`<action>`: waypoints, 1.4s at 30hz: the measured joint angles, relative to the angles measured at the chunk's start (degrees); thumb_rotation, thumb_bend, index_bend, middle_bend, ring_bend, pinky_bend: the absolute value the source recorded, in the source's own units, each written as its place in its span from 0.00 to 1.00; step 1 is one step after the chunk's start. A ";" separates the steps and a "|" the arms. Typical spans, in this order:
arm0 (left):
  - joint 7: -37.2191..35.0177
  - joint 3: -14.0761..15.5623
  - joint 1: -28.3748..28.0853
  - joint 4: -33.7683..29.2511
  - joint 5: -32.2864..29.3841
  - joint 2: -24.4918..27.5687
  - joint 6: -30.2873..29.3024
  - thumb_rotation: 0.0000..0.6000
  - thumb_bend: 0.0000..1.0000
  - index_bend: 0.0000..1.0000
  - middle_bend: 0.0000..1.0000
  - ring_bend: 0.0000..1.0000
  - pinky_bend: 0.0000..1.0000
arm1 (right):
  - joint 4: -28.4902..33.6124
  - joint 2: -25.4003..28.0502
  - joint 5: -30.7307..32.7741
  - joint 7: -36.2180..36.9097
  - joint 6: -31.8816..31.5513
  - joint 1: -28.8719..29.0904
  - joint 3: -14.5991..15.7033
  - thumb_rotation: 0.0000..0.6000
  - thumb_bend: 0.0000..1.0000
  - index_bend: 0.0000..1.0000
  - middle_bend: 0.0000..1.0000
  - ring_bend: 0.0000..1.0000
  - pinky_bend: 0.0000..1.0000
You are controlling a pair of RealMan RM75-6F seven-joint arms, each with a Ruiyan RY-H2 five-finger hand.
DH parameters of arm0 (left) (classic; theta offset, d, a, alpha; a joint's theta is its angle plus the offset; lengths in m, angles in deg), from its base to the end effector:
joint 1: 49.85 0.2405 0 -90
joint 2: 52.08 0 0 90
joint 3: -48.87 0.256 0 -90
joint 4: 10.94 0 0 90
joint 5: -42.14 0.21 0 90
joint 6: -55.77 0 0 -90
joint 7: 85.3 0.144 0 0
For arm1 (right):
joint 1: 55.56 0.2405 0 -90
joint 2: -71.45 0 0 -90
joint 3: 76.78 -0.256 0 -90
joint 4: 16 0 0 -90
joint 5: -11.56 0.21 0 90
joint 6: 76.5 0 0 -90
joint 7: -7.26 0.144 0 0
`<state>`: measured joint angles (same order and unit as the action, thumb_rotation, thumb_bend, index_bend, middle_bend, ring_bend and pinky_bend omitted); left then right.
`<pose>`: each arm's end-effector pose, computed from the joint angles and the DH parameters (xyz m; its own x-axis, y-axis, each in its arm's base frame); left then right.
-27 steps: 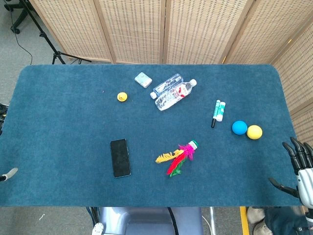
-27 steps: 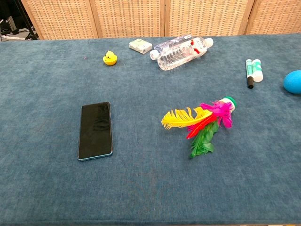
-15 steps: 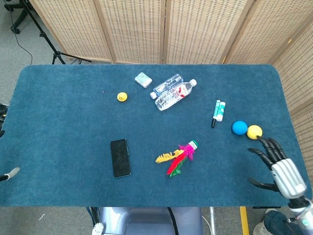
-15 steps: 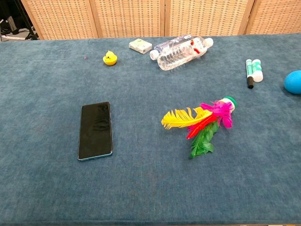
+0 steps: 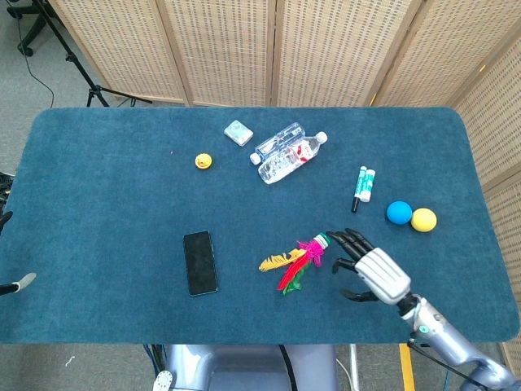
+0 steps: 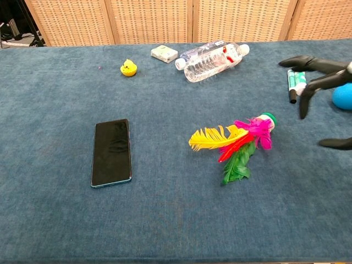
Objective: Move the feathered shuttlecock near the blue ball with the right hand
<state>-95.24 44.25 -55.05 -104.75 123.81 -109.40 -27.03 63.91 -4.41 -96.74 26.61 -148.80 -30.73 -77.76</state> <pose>-0.3213 0.1892 0.1992 0.3096 -0.0088 0.9508 0.9494 0.0588 -0.3086 -0.2271 -0.2534 0.0561 0.3018 -0.2576 0.9179 -0.7991 -0.5935 0.0961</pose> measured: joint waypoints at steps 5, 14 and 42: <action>-0.14 0.14 -0.19 0.03 0.15 0.13 0.45 1.00 0.00 0.00 0.00 0.00 0.00 | 1.30 -2.53 1.73 -3.10 4.30 2.25 0.09 1.00 0.35 0.46 0.00 0.00 0.00; -0.75 0.19 -0.21 0.13 0.16 0.32 0.58 1.00 0.00 0.00 0.00 0.00 0.00 | 4.72 -6.98 6.20 -10.44 11.92 5.91 -0.48 1.00 0.36 0.46 0.00 0.00 0.00; -2.78 0.18 -0.26 0.46 0.25 0.89 0.71 1.00 0.00 0.00 0.00 0.00 0.00 | 2.03 -14.35 12.73 -20.43 13.05 10.04 -1.53 1.00 0.42 0.54 0.00 0.00 0.00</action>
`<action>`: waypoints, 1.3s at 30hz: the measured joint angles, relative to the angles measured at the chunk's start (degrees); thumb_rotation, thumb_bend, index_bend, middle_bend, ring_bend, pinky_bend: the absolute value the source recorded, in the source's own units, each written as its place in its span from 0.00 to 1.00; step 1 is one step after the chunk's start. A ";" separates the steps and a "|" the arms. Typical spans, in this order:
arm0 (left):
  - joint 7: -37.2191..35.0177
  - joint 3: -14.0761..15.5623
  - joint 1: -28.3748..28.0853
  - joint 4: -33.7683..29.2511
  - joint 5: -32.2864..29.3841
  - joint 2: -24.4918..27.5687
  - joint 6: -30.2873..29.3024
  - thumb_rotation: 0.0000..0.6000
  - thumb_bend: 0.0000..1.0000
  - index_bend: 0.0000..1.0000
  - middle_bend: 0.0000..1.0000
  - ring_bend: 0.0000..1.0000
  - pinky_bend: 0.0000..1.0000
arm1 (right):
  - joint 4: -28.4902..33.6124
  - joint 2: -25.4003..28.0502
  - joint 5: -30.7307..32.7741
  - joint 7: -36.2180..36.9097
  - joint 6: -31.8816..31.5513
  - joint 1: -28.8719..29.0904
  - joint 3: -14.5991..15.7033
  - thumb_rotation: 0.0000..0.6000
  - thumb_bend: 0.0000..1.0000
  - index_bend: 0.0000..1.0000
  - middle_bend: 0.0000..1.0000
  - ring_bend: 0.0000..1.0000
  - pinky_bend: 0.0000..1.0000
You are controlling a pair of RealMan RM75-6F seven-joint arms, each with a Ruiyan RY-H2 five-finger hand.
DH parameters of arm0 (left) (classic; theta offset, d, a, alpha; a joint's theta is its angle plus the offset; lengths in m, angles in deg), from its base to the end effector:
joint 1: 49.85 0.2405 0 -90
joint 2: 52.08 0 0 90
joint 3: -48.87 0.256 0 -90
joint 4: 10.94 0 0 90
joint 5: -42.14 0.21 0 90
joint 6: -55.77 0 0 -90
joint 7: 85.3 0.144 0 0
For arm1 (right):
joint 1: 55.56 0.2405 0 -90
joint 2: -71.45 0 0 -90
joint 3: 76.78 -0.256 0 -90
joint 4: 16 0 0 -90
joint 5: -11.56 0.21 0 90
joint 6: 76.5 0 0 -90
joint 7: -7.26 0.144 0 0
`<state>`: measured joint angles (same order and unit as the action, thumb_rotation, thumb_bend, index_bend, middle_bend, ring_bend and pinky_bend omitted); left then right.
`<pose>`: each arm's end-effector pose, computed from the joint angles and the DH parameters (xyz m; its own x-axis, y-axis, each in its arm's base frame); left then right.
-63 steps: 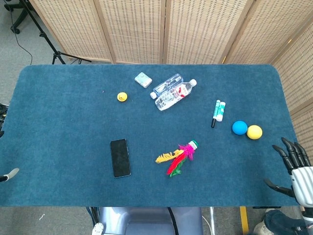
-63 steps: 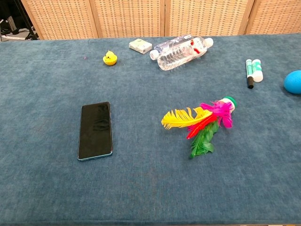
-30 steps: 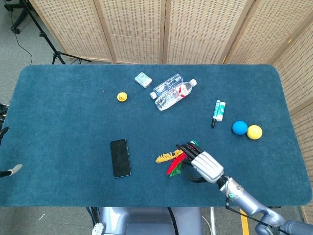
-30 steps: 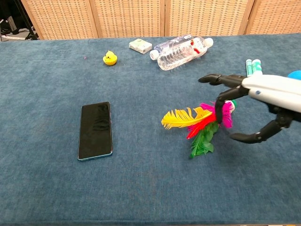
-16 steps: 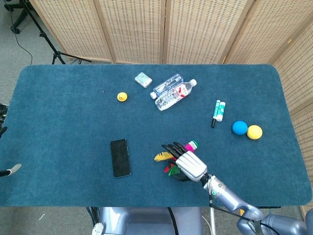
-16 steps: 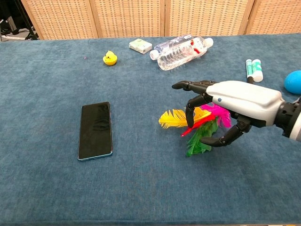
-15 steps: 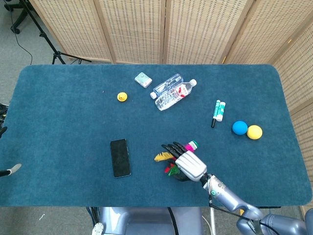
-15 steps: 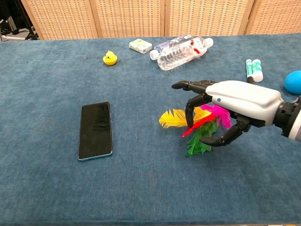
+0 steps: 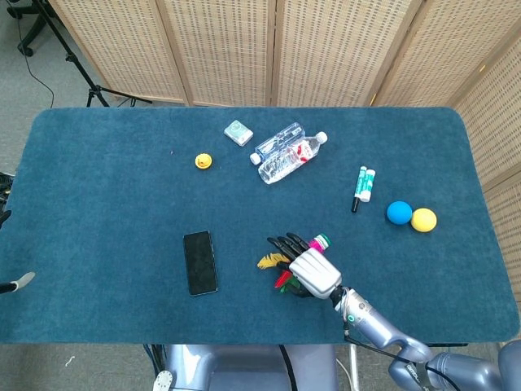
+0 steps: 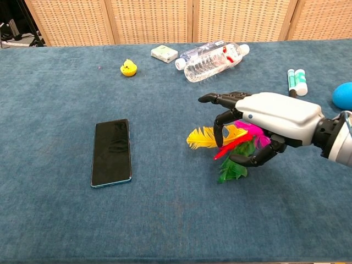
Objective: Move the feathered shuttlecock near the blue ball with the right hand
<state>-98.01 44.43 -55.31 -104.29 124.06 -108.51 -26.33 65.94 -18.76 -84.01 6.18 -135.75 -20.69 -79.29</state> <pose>-0.3232 0.1903 0.2033 0.2860 0.0007 0.9582 0.9568 0.0546 -0.2856 -0.1546 -0.2728 -0.0374 0.4203 -0.2795 0.8633 -0.7492 -0.6436 0.1564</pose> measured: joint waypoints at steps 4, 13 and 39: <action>-0.28 0.04 0.09 -0.03 0.18 0.10 -0.21 1.00 0.00 0.00 0.00 0.00 0.00 | -0.24 -0.43 0.65 -0.18 -0.06 0.23 0.11 1.00 0.45 0.56 0.01 0.00 0.00; -1.82 -0.04 0.32 0.31 0.17 0.50 -0.51 1.00 0.00 0.00 0.00 0.00 0.00 | -1.13 -1.49 1.67 0.49 -0.43 0.58 0.26 1.00 0.51 0.63 0.03 0.00 0.00; -3.70 0.46 0.64 0.60 1.43 1.07 -1.01 1.00 0.00 0.00 0.00 0.00 0.00 | 11.52 2.78 12.91 21.03 -7.76 -0.87 -11.00 1.00 0.65 0.65 0.08 0.00 0.00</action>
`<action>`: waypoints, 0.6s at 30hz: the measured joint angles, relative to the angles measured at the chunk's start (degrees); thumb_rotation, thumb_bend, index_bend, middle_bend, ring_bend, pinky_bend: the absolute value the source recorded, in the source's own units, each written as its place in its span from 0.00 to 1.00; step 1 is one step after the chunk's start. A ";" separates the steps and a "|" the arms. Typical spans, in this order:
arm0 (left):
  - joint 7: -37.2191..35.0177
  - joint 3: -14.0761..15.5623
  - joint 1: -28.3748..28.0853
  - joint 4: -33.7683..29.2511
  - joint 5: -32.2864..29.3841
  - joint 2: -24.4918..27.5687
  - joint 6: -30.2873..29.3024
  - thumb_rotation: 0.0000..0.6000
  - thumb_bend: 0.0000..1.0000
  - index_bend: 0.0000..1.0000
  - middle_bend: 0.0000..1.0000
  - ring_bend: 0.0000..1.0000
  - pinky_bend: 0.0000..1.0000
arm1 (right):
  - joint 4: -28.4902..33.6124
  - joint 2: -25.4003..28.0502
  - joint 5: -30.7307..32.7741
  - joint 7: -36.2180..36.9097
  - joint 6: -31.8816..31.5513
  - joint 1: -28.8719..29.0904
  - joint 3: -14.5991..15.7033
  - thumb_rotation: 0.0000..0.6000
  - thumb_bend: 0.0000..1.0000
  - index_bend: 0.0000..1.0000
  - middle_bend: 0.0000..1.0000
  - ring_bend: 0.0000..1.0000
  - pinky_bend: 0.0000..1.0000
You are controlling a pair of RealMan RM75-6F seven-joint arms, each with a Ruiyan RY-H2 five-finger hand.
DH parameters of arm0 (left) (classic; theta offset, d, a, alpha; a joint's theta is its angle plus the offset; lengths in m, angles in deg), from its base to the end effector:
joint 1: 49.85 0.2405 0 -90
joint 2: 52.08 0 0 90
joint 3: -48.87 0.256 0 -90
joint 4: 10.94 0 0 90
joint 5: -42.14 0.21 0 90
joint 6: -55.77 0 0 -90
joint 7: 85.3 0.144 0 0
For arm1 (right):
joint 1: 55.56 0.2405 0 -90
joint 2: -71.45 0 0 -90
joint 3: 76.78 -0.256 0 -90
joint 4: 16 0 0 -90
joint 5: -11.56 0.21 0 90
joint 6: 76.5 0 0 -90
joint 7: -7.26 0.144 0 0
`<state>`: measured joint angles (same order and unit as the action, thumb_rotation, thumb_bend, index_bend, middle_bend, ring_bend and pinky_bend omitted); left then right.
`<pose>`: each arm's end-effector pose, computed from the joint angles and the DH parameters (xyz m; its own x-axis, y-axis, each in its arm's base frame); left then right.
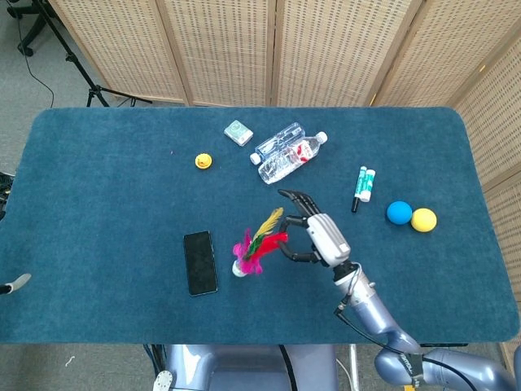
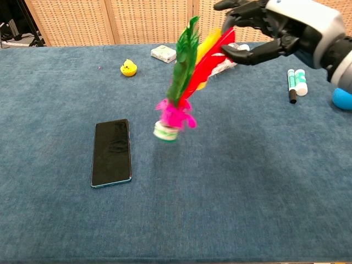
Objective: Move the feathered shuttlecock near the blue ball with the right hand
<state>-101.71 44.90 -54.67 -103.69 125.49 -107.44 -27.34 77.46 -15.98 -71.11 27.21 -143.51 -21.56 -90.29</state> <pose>-0.3244 0.1853 0.2103 0.2560 -0.0050 0.9667 0.9659 0.0408 -0.2555 -0.1149 -0.3069 0.0236 -0.2641 -0.3173 0.9108 -0.8454 -0.3785 -0.3769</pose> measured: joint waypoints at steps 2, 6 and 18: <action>0.41 0.06 0.01 -0.20 0.10 -0.06 -0.07 1.00 0.00 0.00 0.00 0.00 0.00 | -1.33 0.38 0.04 1.93 -0.14 -0.73 0.70 1.00 0.66 0.65 0.08 0.00 0.00; 1.30 0.10 -0.01 -0.53 0.01 -0.21 -0.05 1.00 0.00 0.00 0.00 0.00 0.00 | -4.86 0.54 -0.31 5.16 -0.26 -1.52 1.86 1.00 0.65 0.65 0.09 0.00 0.00; 2.72 0.06 -0.24 -0.96 -0.44 -0.54 0.32 1.00 0.00 0.00 0.00 0.00 0.00 | -12.09 -0.26 -0.81 9.33 0.12 -2.69 4.11 1.00 0.66 0.65 0.09 0.00 0.00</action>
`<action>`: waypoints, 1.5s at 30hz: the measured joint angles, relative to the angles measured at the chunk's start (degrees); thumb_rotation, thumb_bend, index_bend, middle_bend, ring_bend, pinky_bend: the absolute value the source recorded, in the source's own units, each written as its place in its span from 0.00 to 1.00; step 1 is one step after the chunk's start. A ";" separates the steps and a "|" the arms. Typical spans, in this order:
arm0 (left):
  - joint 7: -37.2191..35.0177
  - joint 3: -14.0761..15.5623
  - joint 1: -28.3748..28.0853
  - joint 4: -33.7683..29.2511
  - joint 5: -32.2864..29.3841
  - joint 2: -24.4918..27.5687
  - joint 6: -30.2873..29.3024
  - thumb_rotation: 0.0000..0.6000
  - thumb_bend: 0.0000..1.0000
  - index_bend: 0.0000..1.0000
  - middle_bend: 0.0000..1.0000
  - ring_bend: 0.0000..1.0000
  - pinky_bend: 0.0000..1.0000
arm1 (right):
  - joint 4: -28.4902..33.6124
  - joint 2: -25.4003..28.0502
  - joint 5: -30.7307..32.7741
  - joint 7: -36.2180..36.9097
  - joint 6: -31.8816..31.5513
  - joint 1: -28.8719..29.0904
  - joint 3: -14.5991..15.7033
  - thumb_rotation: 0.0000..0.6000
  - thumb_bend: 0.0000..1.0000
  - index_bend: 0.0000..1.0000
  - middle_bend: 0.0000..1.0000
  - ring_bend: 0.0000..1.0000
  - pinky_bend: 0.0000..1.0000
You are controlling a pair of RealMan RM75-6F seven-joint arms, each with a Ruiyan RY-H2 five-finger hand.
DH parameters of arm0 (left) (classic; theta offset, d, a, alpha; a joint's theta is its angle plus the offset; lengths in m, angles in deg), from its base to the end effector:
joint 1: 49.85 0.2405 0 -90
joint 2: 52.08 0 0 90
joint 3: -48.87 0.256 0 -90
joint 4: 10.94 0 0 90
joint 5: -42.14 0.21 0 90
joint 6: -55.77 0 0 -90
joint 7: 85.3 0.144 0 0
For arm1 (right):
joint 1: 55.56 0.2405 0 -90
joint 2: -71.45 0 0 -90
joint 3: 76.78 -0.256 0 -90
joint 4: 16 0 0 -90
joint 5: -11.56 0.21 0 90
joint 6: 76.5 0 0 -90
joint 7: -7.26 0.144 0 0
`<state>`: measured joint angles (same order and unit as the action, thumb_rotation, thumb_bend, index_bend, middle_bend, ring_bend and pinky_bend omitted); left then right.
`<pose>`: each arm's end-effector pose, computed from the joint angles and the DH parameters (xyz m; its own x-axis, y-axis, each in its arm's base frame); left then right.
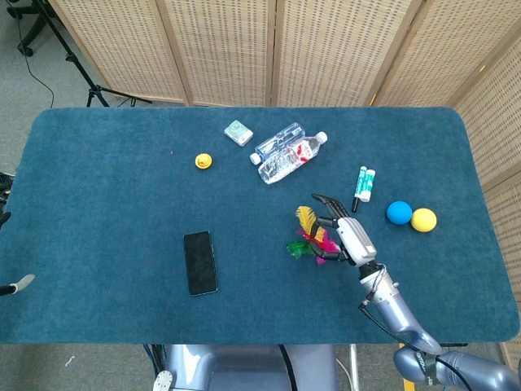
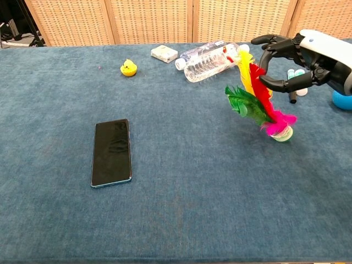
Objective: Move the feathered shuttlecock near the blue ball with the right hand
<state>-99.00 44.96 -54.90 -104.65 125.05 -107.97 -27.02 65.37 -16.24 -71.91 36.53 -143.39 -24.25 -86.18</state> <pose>-0.3217 0.1861 0.2047 0.2756 0.0028 0.9613 0.9603 0.0445 -0.2755 -0.1839 -0.3137 0.0170 -0.2370 -0.3060 0.9221 -0.9047 -0.2763 -0.3242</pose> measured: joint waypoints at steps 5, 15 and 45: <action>0.15 0.05 -0.01 -0.07 0.09 -0.01 -0.01 1.00 0.00 0.00 0.00 0.00 0.00 | -2.33 0.38 0.54 1.15 -0.08 -0.47 -0.09 1.00 0.65 0.65 0.08 0.00 0.00; -0.07 0.10 0.03 -0.09 0.19 0.11 -0.07 1.00 0.00 0.00 0.00 0.00 0.00 | -3.46 3.38 -1.17 5.82 -2.33 -2.55 1.04 1.00 0.67 0.65 0.08 0.00 0.00; -0.06 0.35 0.90 0.02 1.32 -0.02 -2.26 1.00 0.00 0.00 0.00 0.00 0.00 | 7.69 23.93 -9.22 -12.35 -21.58 -15.42 5.88 1.00 0.00 0.00 0.00 0.00 0.00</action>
<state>-99.06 45.31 -54.00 -104.63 126.37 -107.99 -29.28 73.06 7.69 -81.13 24.19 -164.97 -39.67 -80.30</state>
